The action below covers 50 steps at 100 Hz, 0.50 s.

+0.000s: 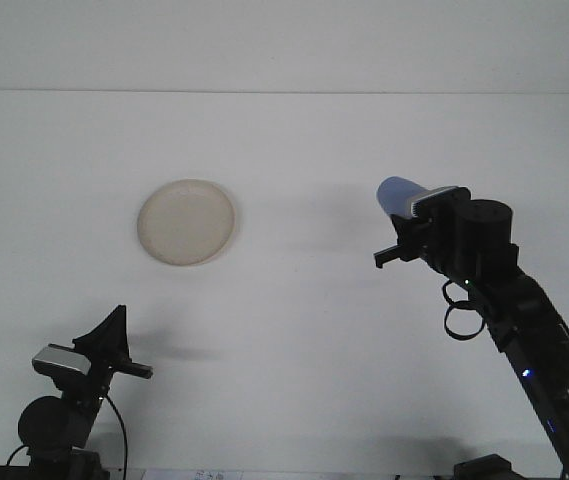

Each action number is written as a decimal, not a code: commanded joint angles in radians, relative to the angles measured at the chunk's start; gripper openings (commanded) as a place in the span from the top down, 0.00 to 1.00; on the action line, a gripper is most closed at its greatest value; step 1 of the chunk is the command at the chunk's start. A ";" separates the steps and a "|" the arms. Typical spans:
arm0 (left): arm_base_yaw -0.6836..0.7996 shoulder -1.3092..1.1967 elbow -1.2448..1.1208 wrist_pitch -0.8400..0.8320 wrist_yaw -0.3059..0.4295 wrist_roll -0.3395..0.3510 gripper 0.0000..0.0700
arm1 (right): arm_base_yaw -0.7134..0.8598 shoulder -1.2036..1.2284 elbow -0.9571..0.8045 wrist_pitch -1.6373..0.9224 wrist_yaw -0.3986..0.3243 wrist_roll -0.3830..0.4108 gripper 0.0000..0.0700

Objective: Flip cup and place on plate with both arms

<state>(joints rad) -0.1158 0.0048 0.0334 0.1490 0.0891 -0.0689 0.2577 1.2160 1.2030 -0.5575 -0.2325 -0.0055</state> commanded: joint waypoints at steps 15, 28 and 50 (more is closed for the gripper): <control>0.000 -0.001 -0.019 0.010 0.006 -0.002 0.98 | 0.212 0.092 0.308 -0.543 0.091 -0.097 1.00; 0.000 -0.001 -0.019 0.010 0.006 -0.002 0.98 | 0.363 0.185 0.391 -0.683 0.197 -0.102 1.00; 0.000 -0.001 -0.019 0.010 0.006 -0.002 0.98 | 0.517 0.383 0.399 -0.729 0.207 -0.103 1.00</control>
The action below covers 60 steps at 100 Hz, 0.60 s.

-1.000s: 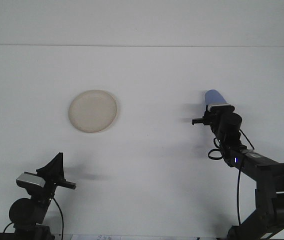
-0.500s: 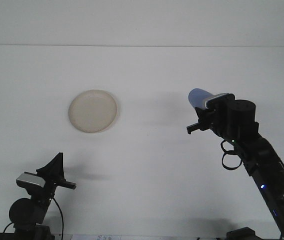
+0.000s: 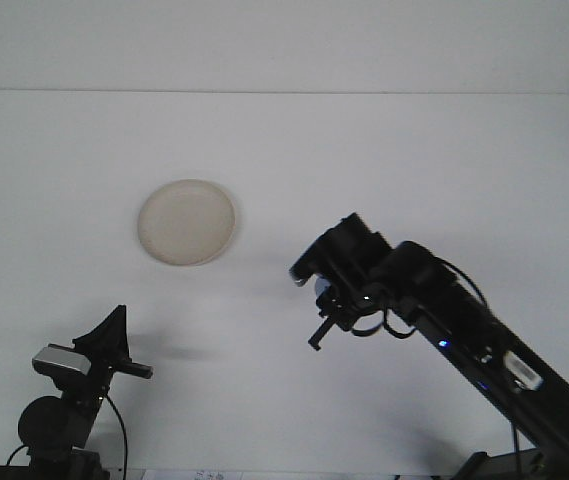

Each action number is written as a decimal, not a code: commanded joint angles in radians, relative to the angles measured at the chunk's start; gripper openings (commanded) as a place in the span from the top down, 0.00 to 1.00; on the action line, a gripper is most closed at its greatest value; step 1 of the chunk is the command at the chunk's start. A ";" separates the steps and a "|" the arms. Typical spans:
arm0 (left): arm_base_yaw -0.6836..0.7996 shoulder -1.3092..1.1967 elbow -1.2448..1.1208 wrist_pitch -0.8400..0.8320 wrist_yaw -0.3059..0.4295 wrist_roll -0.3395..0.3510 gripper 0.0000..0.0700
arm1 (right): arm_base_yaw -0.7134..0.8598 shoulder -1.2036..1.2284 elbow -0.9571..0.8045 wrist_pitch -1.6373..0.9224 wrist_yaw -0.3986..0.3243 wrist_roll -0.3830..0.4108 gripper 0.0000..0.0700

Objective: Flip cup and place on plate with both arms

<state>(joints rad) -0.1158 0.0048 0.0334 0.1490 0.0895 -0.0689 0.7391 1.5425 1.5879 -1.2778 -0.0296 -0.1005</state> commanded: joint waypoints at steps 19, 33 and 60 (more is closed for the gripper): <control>0.000 -0.001 -0.019 0.010 0.005 -0.002 0.98 | 0.105 0.207 0.015 -0.037 0.002 -0.014 1.00; 0.000 -0.001 -0.019 0.010 0.005 -0.002 0.98 | 0.125 0.260 0.015 -0.034 -0.037 -0.024 1.00; 0.000 -0.001 -0.019 0.010 0.005 -0.002 0.98 | 0.138 0.278 0.015 -0.013 -0.060 -0.030 0.98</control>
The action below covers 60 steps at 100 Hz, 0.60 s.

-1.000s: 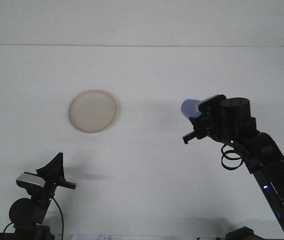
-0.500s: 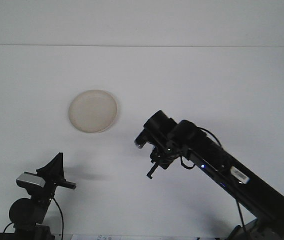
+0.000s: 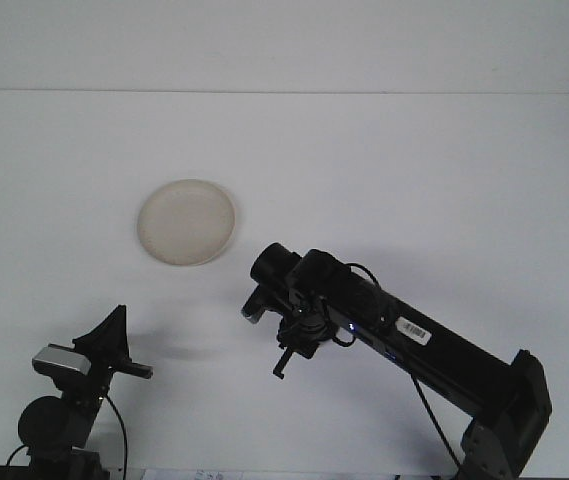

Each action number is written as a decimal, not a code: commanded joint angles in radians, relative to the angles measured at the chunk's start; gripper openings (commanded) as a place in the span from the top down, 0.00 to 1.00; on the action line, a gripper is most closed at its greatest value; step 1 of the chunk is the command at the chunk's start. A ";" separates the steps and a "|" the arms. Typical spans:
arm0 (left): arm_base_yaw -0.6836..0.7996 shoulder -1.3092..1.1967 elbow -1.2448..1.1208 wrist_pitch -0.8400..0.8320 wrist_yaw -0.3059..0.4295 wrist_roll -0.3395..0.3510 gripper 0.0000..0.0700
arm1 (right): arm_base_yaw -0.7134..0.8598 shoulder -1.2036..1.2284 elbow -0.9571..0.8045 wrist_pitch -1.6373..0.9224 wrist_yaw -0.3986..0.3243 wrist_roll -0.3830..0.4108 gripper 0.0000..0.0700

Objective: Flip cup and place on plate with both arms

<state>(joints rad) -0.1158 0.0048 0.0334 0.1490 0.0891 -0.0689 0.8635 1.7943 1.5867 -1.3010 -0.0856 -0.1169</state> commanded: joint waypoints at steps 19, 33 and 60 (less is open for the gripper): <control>0.000 -0.001 -0.019 0.010 0.006 -0.002 0.98 | 0.014 0.027 0.018 0.013 -0.005 -0.007 0.45; 0.000 -0.001 -0.019 0.010 0.006 -0.002 0.98 | 0.014 0.026 0.055 -0.031 -0.019 -0.007 0.38; 0.000 -0.001 -0.019 0.010 0.006 -0.002 0.98 | 0.011 0.005 0.268 -0.066 -0.094 -0.021 0.37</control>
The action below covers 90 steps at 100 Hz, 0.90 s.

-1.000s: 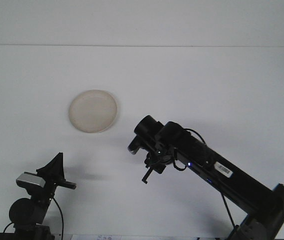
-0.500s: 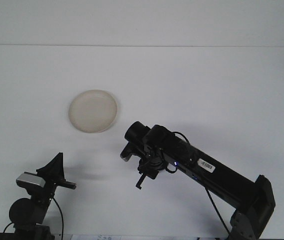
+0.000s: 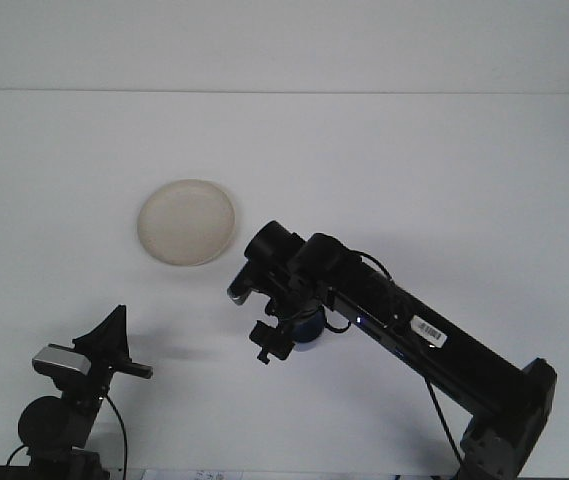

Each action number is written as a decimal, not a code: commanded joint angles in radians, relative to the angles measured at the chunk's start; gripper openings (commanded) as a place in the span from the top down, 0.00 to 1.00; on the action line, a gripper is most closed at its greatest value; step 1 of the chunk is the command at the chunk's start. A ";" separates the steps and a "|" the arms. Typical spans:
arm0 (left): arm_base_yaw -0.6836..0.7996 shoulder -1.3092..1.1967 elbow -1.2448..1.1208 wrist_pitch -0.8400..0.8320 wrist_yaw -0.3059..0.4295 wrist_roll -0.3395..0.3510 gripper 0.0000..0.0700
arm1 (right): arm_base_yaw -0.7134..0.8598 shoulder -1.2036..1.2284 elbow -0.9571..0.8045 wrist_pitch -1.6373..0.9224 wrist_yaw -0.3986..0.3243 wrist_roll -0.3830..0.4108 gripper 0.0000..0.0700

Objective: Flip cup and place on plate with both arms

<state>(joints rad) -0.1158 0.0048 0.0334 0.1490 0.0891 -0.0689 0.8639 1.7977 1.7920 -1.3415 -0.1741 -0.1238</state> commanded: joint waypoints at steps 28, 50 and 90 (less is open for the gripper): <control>0.000 -0.001 -0.019 0.010 0.006 -0.002 0.98 | -0.182 -0.169 0.110 -0.026 0.002 -0.049 0.38; 0.000 -0.001 -0.019 0.011 0.006 -0.002 0.98 | -0.488 -0.372 0.004 0.035 0.018 -0.032 0.38; 0.000 -0.001 -0.019 0.010 0.006 -0.003 0.98 | -0.825 -0.988 -0.643 0.484 0.022 0.126 0.38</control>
<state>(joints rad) -0.1158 0.0048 0.0334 0.1490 0.0891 -0.0692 0.0448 0.8841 1.2312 -0.9123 -0.1509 -0.0444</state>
